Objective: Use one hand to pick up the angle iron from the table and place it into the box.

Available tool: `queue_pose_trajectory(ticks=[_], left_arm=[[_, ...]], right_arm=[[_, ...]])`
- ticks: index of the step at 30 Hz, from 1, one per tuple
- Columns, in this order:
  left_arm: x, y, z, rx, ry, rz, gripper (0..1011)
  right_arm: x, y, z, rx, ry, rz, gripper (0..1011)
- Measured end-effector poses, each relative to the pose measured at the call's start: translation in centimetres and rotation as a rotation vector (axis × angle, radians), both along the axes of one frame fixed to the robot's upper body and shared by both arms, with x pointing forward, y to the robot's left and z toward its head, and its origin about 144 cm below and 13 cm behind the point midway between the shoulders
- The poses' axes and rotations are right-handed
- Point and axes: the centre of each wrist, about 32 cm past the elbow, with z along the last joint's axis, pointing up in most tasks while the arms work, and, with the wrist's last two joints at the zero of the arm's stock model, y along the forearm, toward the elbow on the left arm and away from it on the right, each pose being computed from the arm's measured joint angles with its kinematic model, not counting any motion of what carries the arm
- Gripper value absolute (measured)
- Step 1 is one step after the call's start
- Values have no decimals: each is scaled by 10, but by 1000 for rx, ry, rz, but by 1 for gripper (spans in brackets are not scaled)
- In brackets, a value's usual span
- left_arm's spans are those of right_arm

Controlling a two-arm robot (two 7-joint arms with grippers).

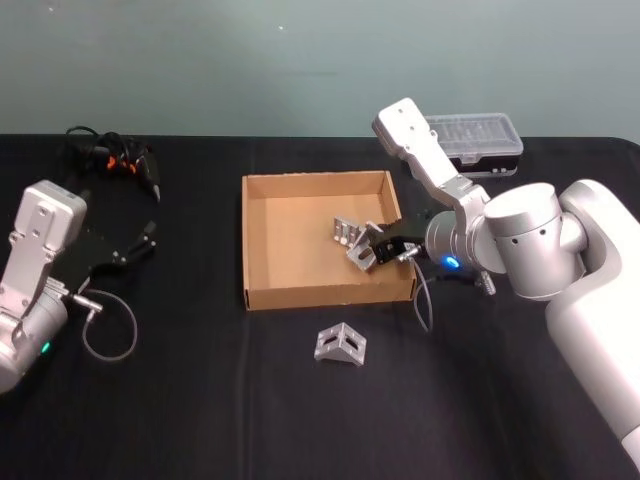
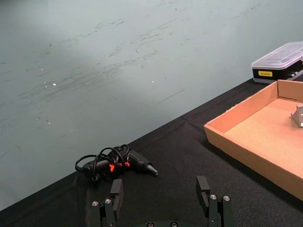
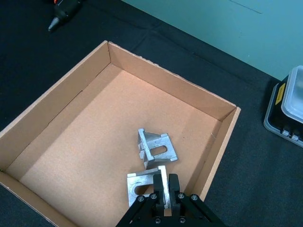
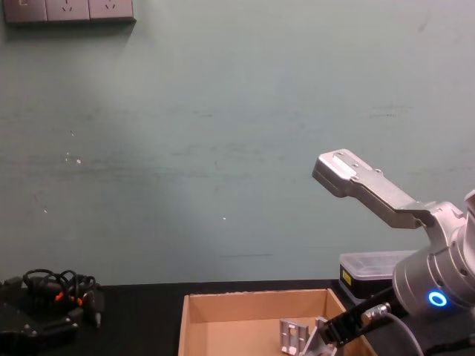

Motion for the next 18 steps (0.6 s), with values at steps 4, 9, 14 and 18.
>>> queue_pose_trajectory(ticks=[4, 9, 14, 18], left_arm=[[0, 0, 0, 0, 0, 0, 1011], [0, 0, 0, 0, 0, 0, 1011], [0, 0, 0, 0, 0, 0, 1011], [0, 0, 0, 0, 0, 0, 1011]], right_arm=[[0, 0, 0, 0, -1, 0, 80], [0, 0, 1, 1, -3, 0, 166], [0, 0, 1, 1, -4, 0, 321], [0, 0, 1, 1, -4, 0, 438]])
